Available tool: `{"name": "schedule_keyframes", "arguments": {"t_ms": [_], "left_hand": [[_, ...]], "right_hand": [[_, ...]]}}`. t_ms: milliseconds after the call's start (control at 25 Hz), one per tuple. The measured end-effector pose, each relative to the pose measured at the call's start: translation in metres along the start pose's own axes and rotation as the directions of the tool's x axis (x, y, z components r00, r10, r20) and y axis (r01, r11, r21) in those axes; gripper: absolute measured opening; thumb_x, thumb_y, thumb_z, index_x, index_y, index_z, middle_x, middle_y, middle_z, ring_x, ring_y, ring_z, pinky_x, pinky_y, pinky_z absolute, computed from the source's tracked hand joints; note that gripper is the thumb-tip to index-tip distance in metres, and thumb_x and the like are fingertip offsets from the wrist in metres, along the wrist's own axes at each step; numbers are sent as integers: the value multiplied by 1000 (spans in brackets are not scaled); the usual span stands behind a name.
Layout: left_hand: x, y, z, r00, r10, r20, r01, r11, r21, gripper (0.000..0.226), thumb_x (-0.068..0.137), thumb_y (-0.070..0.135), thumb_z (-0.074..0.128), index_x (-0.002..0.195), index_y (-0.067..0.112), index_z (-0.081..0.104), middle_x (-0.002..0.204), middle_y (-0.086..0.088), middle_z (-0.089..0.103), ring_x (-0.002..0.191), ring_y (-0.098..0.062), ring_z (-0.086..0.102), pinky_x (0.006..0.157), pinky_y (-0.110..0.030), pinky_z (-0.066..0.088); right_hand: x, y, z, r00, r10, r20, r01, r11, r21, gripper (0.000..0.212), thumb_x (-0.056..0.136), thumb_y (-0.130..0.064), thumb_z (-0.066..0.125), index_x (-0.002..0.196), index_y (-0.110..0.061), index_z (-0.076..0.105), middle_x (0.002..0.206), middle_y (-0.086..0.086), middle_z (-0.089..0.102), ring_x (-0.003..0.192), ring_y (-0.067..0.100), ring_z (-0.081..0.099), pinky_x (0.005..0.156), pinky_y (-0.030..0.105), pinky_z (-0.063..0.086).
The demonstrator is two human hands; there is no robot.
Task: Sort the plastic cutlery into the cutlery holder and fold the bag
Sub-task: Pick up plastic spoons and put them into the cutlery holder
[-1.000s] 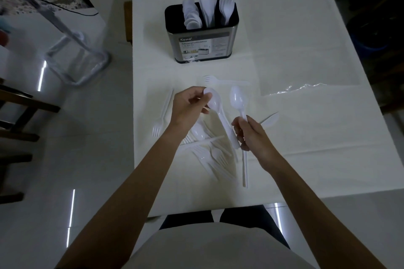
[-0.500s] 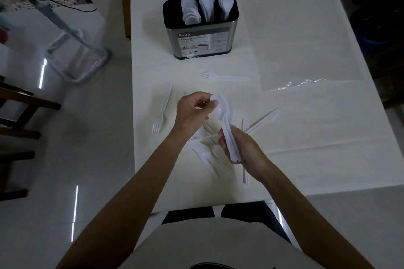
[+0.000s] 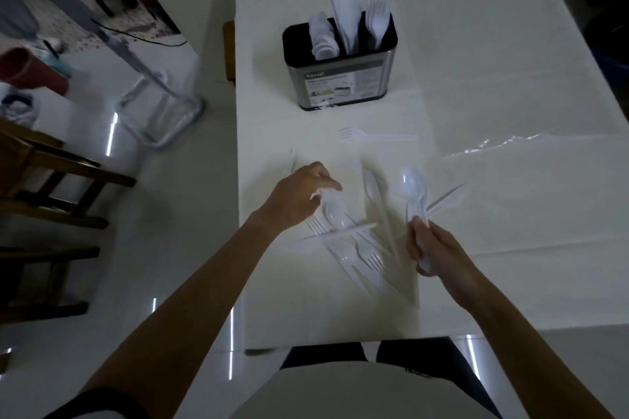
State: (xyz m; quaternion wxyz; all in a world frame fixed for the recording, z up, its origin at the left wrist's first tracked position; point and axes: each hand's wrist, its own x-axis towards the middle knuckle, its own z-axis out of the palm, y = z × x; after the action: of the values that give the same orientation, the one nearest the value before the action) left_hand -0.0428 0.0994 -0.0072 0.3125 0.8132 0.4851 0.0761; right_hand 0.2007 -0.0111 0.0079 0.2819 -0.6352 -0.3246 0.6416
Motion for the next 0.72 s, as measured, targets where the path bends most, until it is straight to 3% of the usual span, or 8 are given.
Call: {"name": "schedule_keyframes", "arguments": {"t_ms": [120,240,360,440,520,640,720], "left_hand": [[-15,-2,14,988,83,128,-99,987,126,35,79,11,69,112,21,68,115,-3,55,108,-17,55,81,-36,52],[-11,1,19,980,157,121,-178,967,183,30,81,18,68,112,18,67,108,-6,59,99,-21,60,73,-40,54],[-4,-2,28,924,370,94,-377,848,373,28,83,21,58,109,11,65,95,-9,62,78,-23,64,53,-34,56],[2,-5,29,877,472,94,-454,746,487,33,87,20,45,111,6,63,94,-11,63,74,-22,63,53,-32,56],[11,0,23,849,529,22,-454,707,542,32,86,12,49,113,3,63,95,-12,63,76,-21,63,57,-32,56],[24,23,7,916,322,-239,-255,928,273,24,88,8,51,108,4,65,102,-11,63,85,-19,58,73,-31,51],[28,41,1,888,174,-425,-169,984,50,21,89,6,49,100,5,67,95,-7,64,79,-16,59,71,-26,49]], "right_hand": [[-4,7,-2,1000,-3,-10,3,1000,-8,39,100,-36,36,68,-14,43,57,1,41,50,14,35,49,26,27],[-5,9,-1,999,-49,-18,47,995,-86,42,101,-33,34,63,-15,40,57,1,42,58,19,42,53,27,30],[-5,7,2,999,-38,-26,37,998,-51,39,101,-32,36,66,-14,40,56,0,42,55,19,46,53,26,32],[-4,6,4,999,-29,-37,29,1000,-5,38,101,-31,37,66,-14,40,55,-1,41,52,18,46,56,29,34],[-4,4,3,998,-22,-60,23,1000,14,39,101,-30,37,65,-14,39,54,-1,41,49,15,45,56,28,35],[-1,-1,0,995,-25,-99,27,1000,16,38,100,-31,38,66,-13,40,55,-1,42,49,12,46,56,26,39],[3,-4,-1,992,-41,-116,46,998,32,36,100,-30,39,69,-13,43,56,0,42,49,12,45,57,26,41]]}}
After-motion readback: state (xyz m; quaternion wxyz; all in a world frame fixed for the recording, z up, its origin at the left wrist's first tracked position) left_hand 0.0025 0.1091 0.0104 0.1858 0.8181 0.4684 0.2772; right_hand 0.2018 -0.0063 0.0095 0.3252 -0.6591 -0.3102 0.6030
